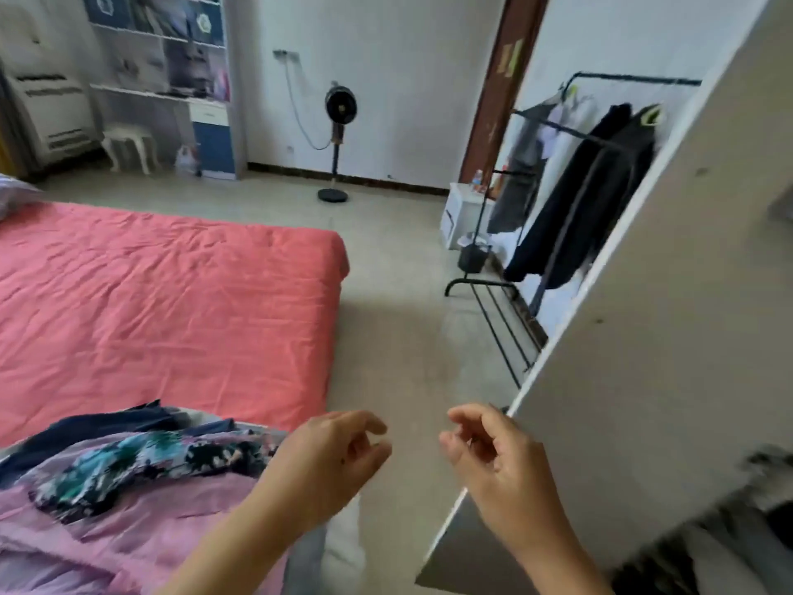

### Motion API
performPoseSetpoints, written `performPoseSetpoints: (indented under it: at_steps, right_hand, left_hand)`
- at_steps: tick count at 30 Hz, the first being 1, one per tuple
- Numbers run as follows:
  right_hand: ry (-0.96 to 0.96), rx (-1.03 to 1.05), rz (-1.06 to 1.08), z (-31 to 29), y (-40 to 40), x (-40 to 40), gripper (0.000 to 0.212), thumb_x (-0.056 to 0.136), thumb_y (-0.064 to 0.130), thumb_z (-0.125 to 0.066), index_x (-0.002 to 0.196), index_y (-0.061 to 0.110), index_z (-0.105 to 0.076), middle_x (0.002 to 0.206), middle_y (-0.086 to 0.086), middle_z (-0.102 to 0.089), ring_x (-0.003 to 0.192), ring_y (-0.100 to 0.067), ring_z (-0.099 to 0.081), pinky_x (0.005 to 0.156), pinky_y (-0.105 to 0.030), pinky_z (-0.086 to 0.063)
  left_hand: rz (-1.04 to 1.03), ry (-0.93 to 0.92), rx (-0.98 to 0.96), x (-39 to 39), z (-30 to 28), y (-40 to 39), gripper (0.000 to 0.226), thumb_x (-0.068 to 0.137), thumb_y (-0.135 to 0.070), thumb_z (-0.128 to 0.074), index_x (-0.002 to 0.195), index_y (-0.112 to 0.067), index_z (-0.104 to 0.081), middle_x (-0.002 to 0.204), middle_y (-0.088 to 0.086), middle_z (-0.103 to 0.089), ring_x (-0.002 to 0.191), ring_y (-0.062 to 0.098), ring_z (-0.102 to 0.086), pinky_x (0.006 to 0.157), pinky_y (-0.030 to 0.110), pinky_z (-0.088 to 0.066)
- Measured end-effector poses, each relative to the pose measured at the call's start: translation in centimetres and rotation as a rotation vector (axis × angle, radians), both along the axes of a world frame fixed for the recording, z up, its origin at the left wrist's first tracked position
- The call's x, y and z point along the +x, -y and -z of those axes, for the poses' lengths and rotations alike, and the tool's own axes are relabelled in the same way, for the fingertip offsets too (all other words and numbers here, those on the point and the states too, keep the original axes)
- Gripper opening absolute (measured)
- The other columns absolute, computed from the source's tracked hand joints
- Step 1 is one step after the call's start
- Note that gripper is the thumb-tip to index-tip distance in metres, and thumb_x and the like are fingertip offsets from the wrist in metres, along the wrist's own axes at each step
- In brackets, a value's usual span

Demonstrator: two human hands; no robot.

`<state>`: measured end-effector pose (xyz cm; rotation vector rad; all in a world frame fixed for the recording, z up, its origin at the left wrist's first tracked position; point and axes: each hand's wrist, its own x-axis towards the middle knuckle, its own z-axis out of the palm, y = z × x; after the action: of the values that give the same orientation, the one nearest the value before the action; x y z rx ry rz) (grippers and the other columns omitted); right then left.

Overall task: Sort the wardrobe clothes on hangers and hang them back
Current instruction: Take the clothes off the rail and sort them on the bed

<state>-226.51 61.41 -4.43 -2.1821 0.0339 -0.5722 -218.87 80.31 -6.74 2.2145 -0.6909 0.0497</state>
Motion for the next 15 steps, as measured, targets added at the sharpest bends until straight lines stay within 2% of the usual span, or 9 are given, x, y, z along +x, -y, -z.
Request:
performPoseSetpoints:
  at_steps: [3, 6, 8, 11, 13, 15]
  right_hand:
    - [0.038, -0.024, 0.198, -1.3, 6.1, -6.5, 0.024, 0.072, 0.047, -0.060, 0.090, 0.032, -0.064, 0.084, 0.013, -0.062, 0.069, -0.011, -0.058, 0.062, -0.012, -0.044]
    - [0.052, -0.040, 0.400, -2.1, 10.9, -13.1, 0.019, 0.075, 0.044, -0.063, 0.092, 0.035, -0.063, 0.085, 0.014, -0.061, 0.072, -0.011, -0.057, 0.063, -0.012, -0.043]
    - [0.013, -0.036, 0.485, -2.7, 13.2, -16.7, 0.014, 0.082, 0.035, -0.067, 0.094, 0.037, -0.062, 0.087, 0.016, -0.060, 0.076, -0.010, -0.056, 0.066, -0.016, -0.045]
    - [0.028, -0.067, 0.626, -4.1, 15.9, -22.1, 0.020, 0.082, 0.025, -0.069, 0.095, 0.038, -0.061, 0.090, 0.017, -0.060, 0.080, -0.010, -0.056, 0.067, -0.017, -0.046]
    - [0.056, -0.102, 0.717, -5.2, 17.0, -24.6, 0.022, 0.081, 0.025, -0.070, 0.093, 0.040, -0.060, 0.083, 0.013, -0.062, 0.082, -0.007, -0.056, 0.066, -0.013, -0.045]
    - [0.117, -0.102, 0.821, -6.1, 18.1, -27.1, 0.016, 0.081, 0.033, -0.070, 0.093, 0.039, -0.061, 0.080, 0.011, -0.062, 0.081, -0.005, -0.057, 0.064, -0.008, -0.044]
  left_hand:
    - [0.210, 0.032, -0.019, -3.4, -1.7, 7.7, 0.049, 0.069, -0.065, -0.037, 0.097, -0.035, -0.065, 0.069, -0.019, -0.059, 0.065, -0.002, -0.056, 0.067, 0.025, -0.050]
    - [0.444, 0.115, -0.002, -7.6, -3.2, 14.9, 0.048, 0.073, -0.065, -0.035, 0.102, -0.037, -0.063, 0.076, -0.018, -0.059, 0.073, 0.001, -0.058, 0.068, 0.022, -0.049]
    - [0.561, 0.170, 0.014, -9.9, -3.9, 18.6, 0.037, 0.082, -0.059, -0.043, 0.107, -0.038, -0.060, 0.081, -0.018, -0.059, 0.077, 0.002, -0.057, 0.069, 0.019, -0.047]
    - [0.726, 0.179, -0.017, -13.3, -5.4, 24.2, 0.030, 0.086, -0.050, -0.048, 0.109, -0.035, -0.061, 0.081, -0.019, -0.057, 0.078, 0.003, -0.057, 0.073, 0.024, -0.048]
    - [0.815, 0.182, -0.045, -15.1, -6.6, 27.1, 0.034, 0.082, -0.052, -0.045, 0.106, -0.034, -0.062, 0.080, -0.019, -0.057, 0.078, 0.005, -0.057, 0.073, 0.027, -0.048]
    - [0.900, 0.207, -0.075, -17.0, -7.8, 30.1, 0.033, 0.081, -0.052, -0.045, 0.104, -0.034, -0.062, 0.082, -0.018, -0.059, 0.077, 0.005, -0.057, 0.072, 0.029, -0.050]
